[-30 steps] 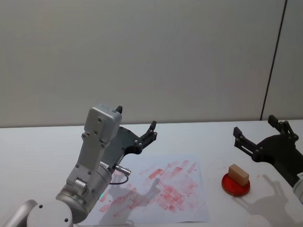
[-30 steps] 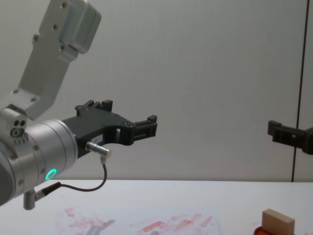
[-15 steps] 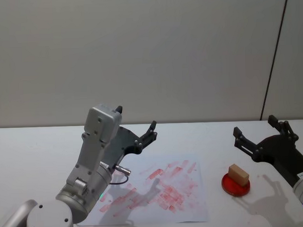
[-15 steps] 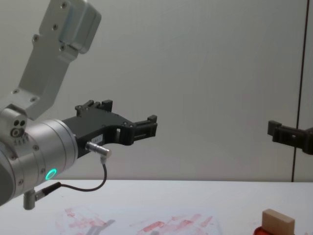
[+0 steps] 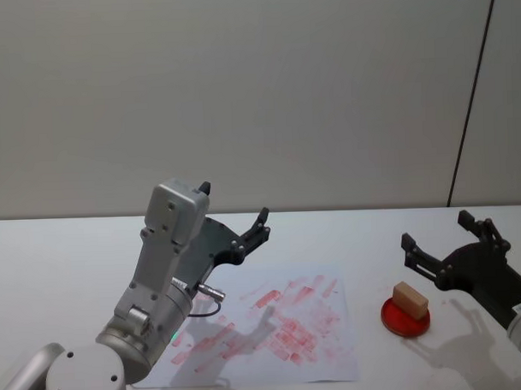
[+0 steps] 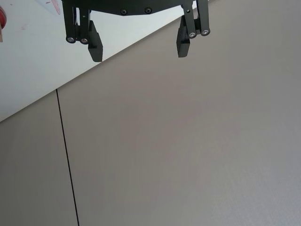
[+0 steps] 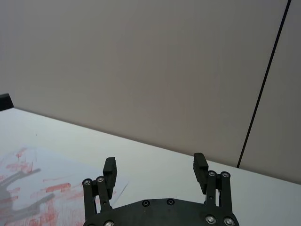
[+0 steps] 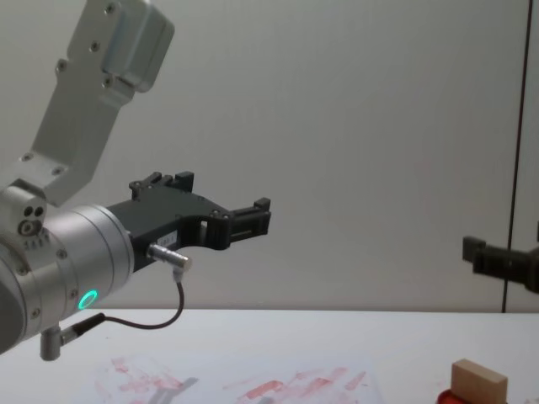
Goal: Use the one hand to pick up the stamp and affix it onto the A4 paper.
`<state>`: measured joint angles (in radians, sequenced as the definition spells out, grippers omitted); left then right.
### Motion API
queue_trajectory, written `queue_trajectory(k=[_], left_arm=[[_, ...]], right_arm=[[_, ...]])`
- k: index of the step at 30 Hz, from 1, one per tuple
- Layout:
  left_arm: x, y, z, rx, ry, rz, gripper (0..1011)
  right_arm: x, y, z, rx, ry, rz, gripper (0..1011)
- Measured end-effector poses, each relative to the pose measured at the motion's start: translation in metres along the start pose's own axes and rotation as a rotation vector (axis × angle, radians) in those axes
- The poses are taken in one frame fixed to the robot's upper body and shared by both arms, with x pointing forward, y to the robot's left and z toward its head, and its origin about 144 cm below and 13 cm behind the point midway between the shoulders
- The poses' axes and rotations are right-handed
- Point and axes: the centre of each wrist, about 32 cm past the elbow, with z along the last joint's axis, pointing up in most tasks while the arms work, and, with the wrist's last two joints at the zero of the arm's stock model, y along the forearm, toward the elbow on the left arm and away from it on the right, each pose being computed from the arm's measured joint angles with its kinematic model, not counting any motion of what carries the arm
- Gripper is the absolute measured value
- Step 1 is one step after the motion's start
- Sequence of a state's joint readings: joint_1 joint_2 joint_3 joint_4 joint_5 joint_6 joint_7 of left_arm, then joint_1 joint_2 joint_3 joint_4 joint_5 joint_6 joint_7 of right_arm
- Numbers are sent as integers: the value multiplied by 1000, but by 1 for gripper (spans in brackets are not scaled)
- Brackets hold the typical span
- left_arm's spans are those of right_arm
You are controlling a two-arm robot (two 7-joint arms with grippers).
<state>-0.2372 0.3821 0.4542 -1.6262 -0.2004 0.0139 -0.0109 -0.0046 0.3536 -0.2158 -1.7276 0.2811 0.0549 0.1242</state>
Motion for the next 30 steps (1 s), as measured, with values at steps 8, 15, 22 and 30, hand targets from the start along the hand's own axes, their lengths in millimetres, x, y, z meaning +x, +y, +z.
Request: queue_trajectory(k=[8,15,22,30], left_arm=[[0,0,0,0,0,0,1003],[0,0,0,0,0,0,1003],[0,0,0,0,0,0,1002],[0,0,0,0,0,0,1003]], right_arm=[[11,1,-9,-60,-10,39,1001],[17,3,-17,-109,-17,71,1001],[22,5,-25,-152,-17,95,1001],[24,8,-33,-197,-8,111,1001]])
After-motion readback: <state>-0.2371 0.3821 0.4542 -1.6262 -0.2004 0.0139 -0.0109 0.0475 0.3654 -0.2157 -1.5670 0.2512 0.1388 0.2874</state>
